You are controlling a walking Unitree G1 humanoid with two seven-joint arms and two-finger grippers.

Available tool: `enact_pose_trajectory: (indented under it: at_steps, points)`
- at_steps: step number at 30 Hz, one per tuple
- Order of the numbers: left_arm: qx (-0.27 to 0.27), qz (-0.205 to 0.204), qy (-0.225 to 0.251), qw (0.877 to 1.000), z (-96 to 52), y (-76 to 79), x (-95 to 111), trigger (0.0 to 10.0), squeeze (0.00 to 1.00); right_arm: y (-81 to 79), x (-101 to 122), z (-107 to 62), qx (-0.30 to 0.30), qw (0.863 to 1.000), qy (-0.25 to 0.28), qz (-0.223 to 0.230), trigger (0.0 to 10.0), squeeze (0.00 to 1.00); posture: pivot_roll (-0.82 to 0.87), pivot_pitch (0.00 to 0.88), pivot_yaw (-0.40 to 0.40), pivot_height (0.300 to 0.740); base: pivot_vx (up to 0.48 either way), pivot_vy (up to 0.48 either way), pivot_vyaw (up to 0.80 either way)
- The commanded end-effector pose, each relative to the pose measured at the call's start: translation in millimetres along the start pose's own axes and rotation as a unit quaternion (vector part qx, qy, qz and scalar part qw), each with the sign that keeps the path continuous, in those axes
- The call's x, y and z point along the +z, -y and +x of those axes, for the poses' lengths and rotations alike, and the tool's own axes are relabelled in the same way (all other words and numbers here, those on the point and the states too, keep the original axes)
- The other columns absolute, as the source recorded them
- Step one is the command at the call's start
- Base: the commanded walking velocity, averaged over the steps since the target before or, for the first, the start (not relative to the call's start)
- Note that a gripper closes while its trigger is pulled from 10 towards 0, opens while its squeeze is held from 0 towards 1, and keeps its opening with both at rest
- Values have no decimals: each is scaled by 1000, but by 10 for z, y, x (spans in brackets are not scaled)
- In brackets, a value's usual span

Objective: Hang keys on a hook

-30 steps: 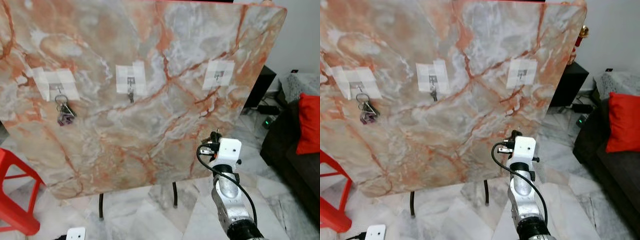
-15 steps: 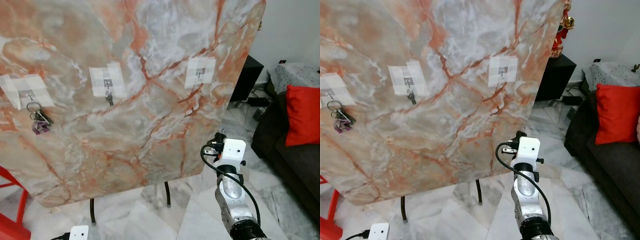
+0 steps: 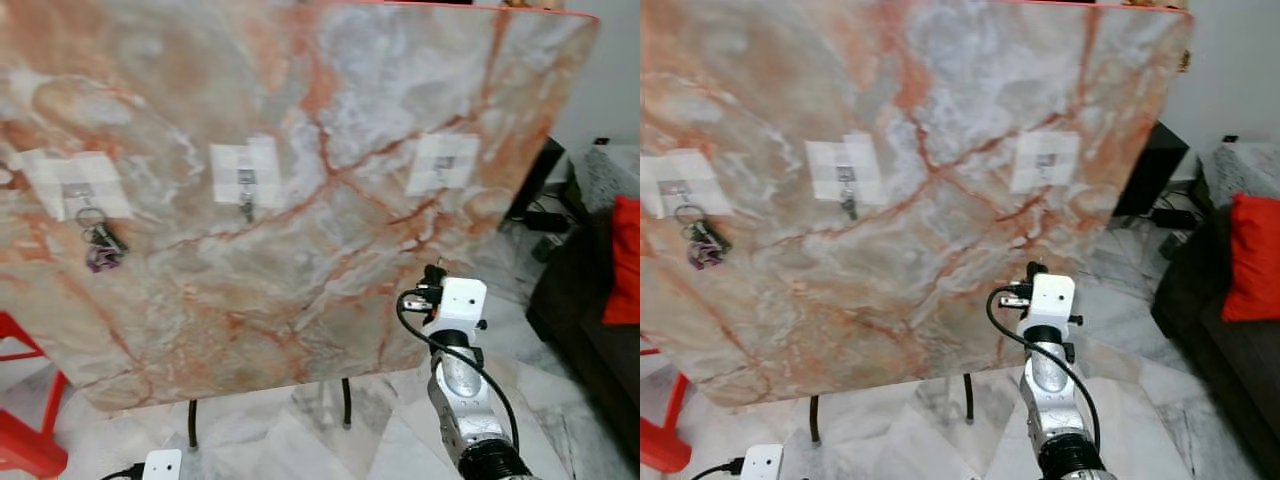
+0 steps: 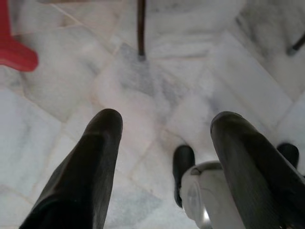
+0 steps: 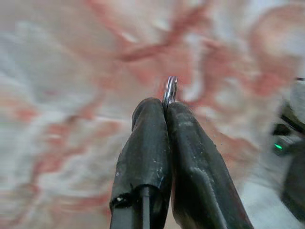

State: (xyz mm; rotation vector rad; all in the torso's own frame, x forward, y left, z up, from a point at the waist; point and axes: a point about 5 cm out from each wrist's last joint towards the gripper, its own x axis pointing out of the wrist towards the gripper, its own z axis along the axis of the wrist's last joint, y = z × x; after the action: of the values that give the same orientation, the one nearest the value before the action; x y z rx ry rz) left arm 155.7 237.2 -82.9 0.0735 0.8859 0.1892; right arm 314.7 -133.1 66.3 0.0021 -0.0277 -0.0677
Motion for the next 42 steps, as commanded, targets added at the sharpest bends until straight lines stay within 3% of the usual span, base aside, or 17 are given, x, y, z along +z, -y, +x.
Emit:
enact_pose_trajectory:
  at_steps: [1, 14, 29, 42]
  points:
    - [-5, -1, -3, 1000, -3, 42, -18, 10000, 0, 62, 21, 6, -7, 1000, 6, -5, 10000, 0, 50, 0, -72, 740, 0, 0, 481]
    - [-6, -1, 0, 1000, -3, 45, -12, 10000, 0, 122, -2, 8, -33, 999, -3, 12, 10000, 0, 48, 0, -71, 740, 0, 0, 0]
    - [-6, -1, 2, 1000, 0, 40, 0, 10000, 0, 148, -15, 6, -47, 999, -7, 12, 10000, 0, 53, 0, -70, 740, 0, 0, -697]
    - [-7, 0, 7, 1000, 1, 54, 10, 10000, 0, 89, 14, 15, -23, 1000, 3, 3, 10000, 0, 53, 0, -70, 740, 0, 0, 0]
